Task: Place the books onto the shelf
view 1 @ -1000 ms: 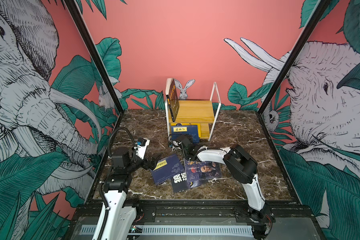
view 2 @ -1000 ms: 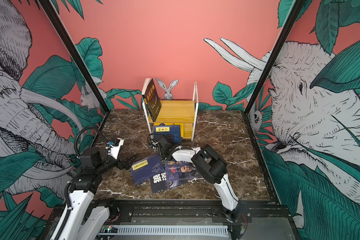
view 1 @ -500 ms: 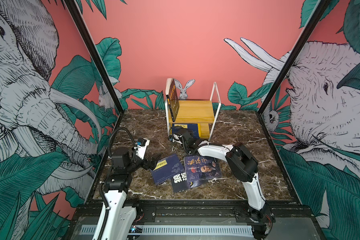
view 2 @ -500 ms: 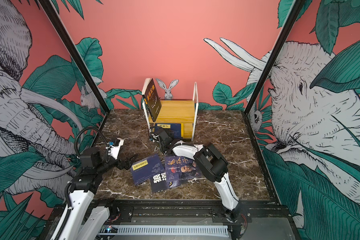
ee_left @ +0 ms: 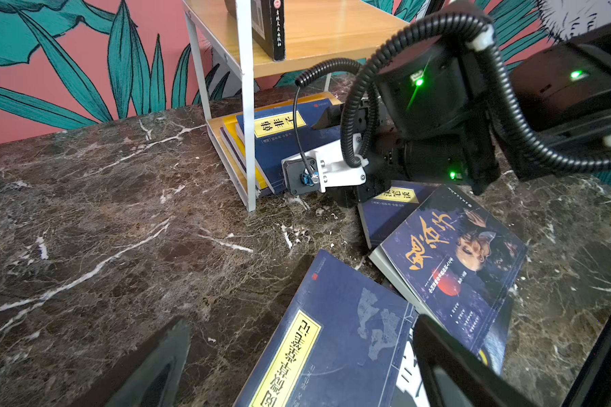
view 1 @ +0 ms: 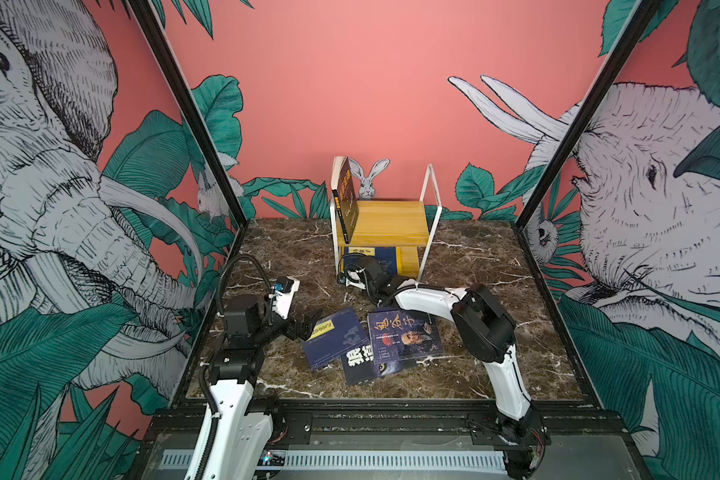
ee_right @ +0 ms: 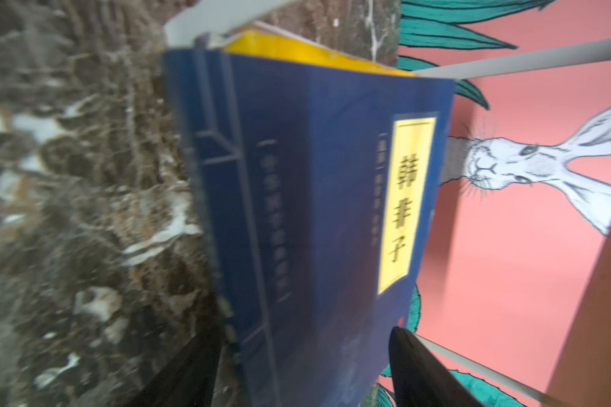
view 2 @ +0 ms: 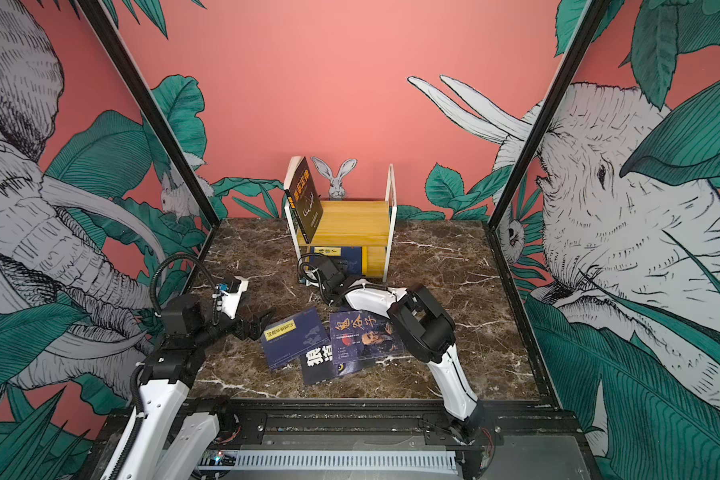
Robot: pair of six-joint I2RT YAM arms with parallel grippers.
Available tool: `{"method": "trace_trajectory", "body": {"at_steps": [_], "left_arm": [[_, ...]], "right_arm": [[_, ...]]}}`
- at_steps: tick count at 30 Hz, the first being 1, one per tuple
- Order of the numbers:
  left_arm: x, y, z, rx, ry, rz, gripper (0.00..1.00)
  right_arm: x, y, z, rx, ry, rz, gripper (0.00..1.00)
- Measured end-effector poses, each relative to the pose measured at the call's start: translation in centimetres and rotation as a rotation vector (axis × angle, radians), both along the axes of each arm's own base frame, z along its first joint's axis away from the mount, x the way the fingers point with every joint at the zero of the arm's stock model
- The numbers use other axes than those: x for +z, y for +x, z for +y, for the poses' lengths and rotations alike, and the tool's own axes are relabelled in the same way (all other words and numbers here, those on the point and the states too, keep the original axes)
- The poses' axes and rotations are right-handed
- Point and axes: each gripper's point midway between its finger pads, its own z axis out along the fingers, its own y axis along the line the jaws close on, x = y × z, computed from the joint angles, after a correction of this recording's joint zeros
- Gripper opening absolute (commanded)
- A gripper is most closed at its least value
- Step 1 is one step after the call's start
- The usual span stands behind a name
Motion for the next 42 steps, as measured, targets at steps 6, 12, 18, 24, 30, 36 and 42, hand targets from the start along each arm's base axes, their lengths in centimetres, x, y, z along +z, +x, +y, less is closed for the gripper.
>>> {"method": "trace_trajectory", "body": {"at_steps": [6, 12, 18, 24, 30, 36, 42], "left_arm": [[-0.1, 0.1, 0.1, 0.003, -0.001, 0.005, 0.99], [-0.3, 0.0, 0.1, -0.001, -0.005, 0.01, 0.99], [-0.3, 0.0, 0.1, 0.0, -0.006, 0.01, 0.99], [-0.3, 0.0, 0.1, -0.003, -0.005, 0.01, 0.99], [-0.4, 0.0, 0.1, -0.006, -0.007, 0.016, 0.99], [-0.6, 0.0, 0.2, -0.002, -0.009, 0.02, 0.99], [-0.9, 0.0, 0.2, -0.004, -0.011, 0.029, 0.99]], "right_arm": [[1.2, -1.7, -0.5, 0.033, 0.025, 0.045, 0.75], [3.7, -2.2, -0.5, 0.044, 0.103, 0.048, 0.68], [2.6, -2.1, -0.7, 0.034, 0.114, 0.079, 0.68], [0.2, -1.9, -0.9, 0.019, 0.091, 0.113, 0.63], [-0.3, -1.0, -1.8, -0.018, 0.084, 0.102, 0.57], [1.2, -0.1, -1.3, -0.026, 0.111, 0.066, 0.55], [1.1, 0.7, -1.0, -0.035, 0.116, 0.059, 0.53]]}}
